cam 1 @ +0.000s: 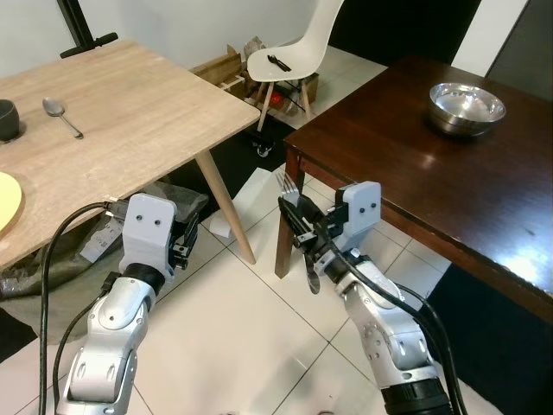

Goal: Setting the table

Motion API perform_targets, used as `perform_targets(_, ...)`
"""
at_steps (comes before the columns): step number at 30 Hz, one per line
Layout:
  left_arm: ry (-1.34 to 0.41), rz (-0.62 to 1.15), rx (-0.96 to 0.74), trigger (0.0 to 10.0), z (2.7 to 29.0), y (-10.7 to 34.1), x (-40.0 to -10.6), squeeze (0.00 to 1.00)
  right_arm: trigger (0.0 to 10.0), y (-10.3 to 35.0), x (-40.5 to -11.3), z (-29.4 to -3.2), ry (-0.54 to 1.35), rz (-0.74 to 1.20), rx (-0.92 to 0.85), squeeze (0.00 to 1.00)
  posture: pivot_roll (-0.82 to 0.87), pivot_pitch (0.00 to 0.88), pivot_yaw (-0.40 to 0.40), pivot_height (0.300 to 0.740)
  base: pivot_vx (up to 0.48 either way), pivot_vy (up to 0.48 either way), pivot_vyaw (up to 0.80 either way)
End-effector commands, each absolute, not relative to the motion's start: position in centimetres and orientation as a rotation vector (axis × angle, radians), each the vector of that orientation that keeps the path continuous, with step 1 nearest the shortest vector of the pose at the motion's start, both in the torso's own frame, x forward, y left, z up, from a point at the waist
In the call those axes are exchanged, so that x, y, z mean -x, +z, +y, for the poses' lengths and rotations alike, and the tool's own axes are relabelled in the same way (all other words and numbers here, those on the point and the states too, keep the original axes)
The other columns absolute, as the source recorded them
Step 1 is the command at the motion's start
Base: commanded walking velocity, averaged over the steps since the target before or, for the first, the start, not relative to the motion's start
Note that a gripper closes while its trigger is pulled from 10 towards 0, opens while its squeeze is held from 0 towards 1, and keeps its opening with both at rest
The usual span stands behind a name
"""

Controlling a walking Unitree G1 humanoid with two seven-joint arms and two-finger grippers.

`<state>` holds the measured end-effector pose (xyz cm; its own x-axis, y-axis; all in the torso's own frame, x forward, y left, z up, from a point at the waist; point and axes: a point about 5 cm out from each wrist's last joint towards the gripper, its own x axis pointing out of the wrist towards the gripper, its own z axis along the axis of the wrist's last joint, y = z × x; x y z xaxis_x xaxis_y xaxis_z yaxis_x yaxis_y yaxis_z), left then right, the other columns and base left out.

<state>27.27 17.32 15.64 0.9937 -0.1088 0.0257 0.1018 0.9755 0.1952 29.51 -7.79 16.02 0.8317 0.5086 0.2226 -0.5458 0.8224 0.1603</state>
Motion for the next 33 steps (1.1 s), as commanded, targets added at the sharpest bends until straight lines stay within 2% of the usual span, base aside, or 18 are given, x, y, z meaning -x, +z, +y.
perform_targets(1,-0.099,-0.006,-0.198,10.0,17.49,15.11,-27.24,0.00,10.0,15.94,-29.37,-7.88,0.568,-0.167,-0.228,0.00,0.01,0.014,0.002,0.740,0.000,0.000,0.79)
perform_targets(33,-0.084,0.000,-0.205,10.0,17.73,15.11,-27.31,0.00,10.0,15.80,-29.35,-7.98,0.552,-0.160,-0.231,0.00,0.01,0.020,0.008,0.740,0.000,0.000,0.79)
